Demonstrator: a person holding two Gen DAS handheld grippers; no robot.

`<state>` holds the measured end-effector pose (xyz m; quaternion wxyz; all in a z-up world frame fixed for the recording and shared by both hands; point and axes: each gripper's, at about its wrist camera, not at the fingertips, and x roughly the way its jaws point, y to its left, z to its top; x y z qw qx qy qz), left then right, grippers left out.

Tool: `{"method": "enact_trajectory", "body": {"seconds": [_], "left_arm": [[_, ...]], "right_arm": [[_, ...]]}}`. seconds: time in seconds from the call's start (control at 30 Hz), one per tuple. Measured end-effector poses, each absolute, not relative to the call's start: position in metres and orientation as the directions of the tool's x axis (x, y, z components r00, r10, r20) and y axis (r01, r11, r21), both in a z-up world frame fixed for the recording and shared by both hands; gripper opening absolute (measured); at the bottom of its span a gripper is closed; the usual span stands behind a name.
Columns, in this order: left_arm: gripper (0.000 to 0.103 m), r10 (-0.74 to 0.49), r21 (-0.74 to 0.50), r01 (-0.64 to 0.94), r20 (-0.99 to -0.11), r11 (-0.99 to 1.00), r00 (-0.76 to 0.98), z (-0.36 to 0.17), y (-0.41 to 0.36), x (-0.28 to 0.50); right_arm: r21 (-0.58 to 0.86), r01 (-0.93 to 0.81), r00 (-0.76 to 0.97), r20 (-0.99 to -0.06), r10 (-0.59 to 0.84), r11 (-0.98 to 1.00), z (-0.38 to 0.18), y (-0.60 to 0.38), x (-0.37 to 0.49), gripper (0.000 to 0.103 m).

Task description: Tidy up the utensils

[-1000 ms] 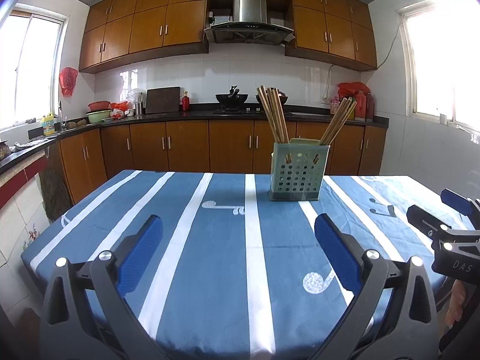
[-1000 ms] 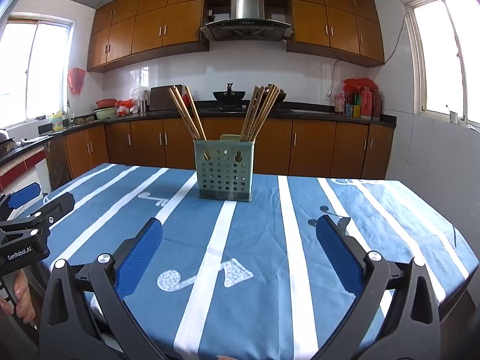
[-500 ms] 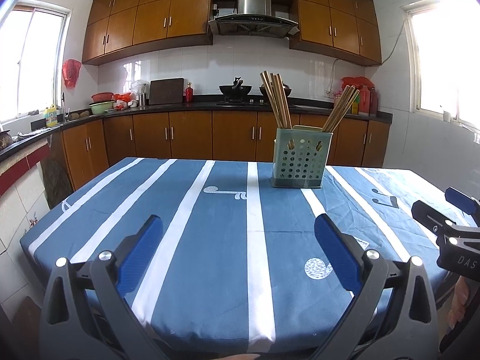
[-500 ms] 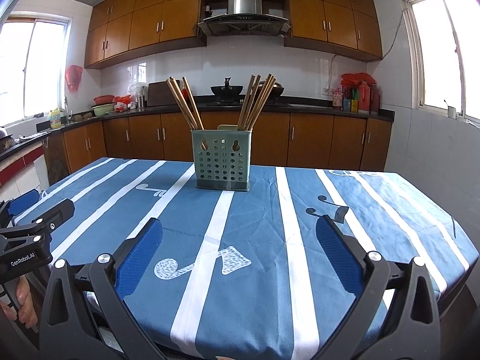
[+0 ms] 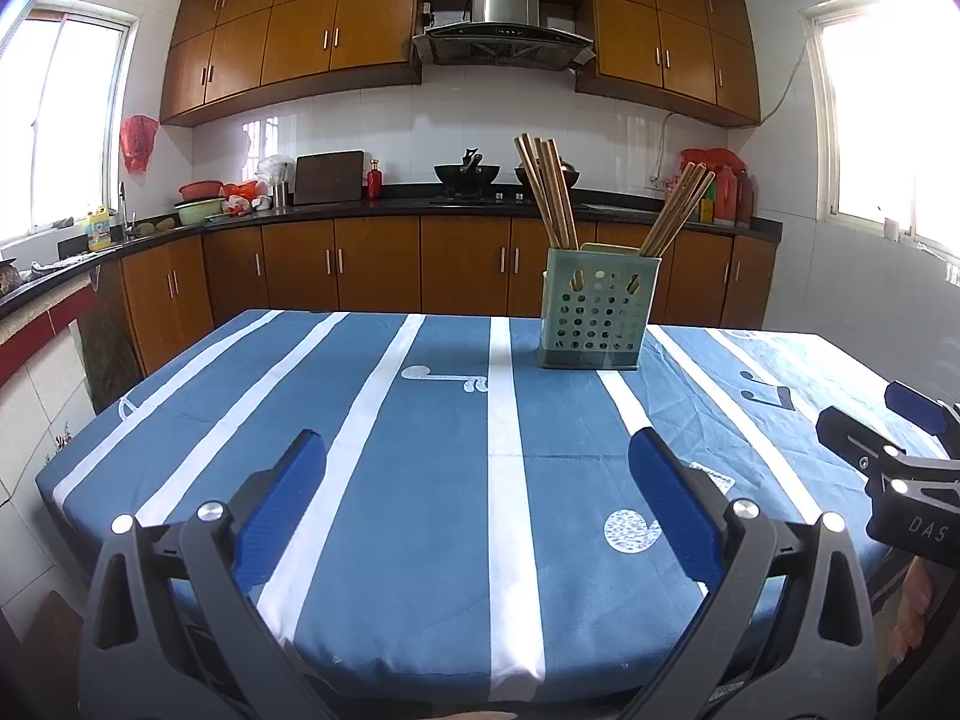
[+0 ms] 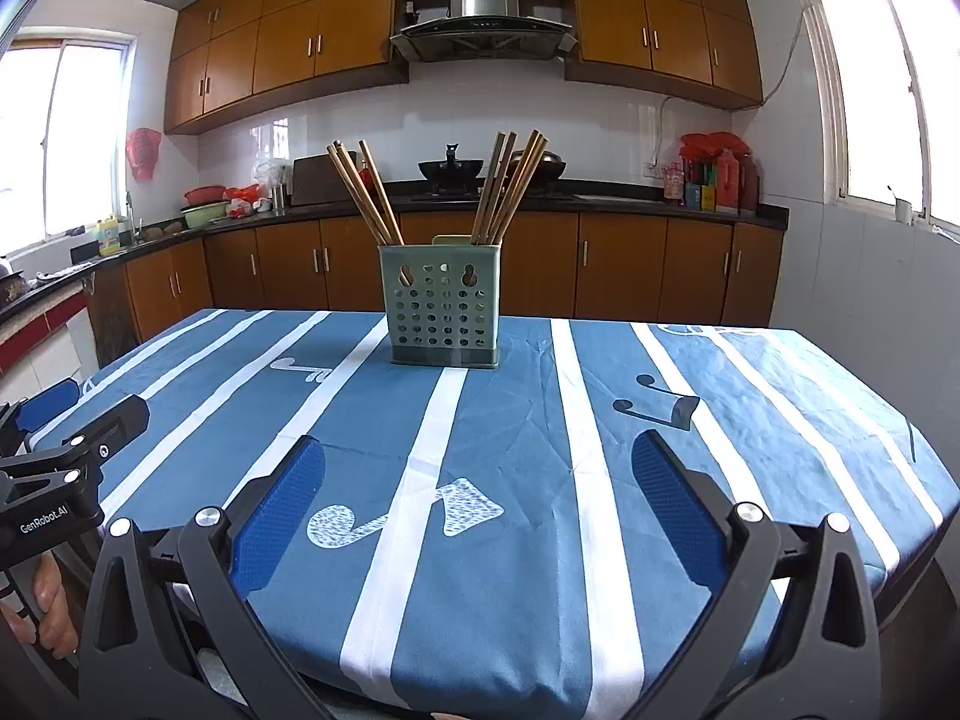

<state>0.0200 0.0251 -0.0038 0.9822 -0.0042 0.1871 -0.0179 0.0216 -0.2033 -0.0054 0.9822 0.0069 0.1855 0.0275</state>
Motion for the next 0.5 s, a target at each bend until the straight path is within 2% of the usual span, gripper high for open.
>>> {"method": "enact_trajectory", "body": {"seconds": [0.5], "left_arm": [[0.099,-0.038,-0.015,0.035,-0.370,0.999,0.928,-0.0048,0.0237,0.0208]], "right_arm": [[0.027,-0.049,0.928,-0.367,0.055,0.998,-0.0061,-0.2051,0.0232,0.101]]}}
